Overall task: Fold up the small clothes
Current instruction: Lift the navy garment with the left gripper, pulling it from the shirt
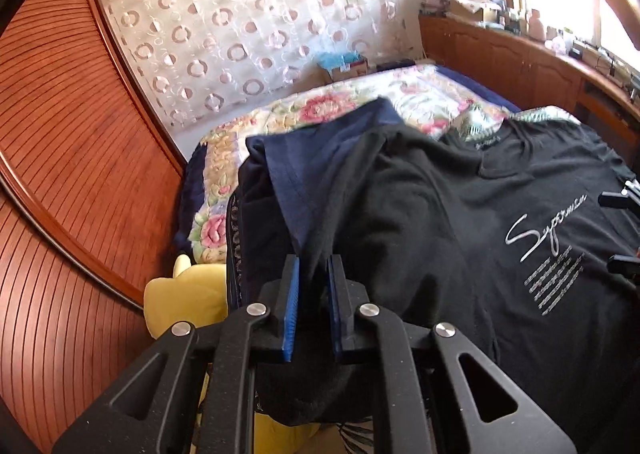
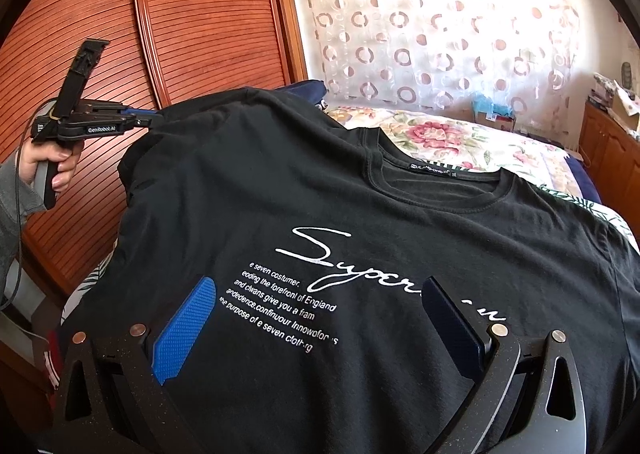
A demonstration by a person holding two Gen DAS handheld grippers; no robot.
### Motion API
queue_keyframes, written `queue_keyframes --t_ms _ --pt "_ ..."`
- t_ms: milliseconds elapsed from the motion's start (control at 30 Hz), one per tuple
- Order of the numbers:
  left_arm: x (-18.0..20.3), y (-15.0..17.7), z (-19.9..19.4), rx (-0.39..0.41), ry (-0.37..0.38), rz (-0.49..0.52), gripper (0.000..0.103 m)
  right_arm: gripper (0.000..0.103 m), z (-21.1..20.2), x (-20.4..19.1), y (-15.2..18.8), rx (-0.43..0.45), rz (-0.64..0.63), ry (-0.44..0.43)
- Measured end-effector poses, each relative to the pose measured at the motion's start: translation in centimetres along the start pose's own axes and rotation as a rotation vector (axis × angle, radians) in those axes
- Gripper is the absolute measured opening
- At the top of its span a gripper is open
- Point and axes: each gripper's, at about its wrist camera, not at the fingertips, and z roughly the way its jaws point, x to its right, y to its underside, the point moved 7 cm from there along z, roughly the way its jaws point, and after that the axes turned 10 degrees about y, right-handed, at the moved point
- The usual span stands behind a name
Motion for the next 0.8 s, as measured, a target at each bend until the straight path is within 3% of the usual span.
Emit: queue_keyframes --t_ms 233,567,800 --pt "1.2 -1.5 -0.1 0.036 0.007 0.030 0.014 0.103 0.0 0.4 0.0 -0.002 0.010 0.008" --pt "0.0 -2.0 3.8 -0.063 0.005 0.020 0.014 0.103 0.0 0.7 0.1 -0.007 0.020 0.011" --pt "-1.0 -1.7 3.9 -0.076 -0.034 0.010 0.014 0.103 0.2 0.8 0.2 -0.010 0.024 0.003"
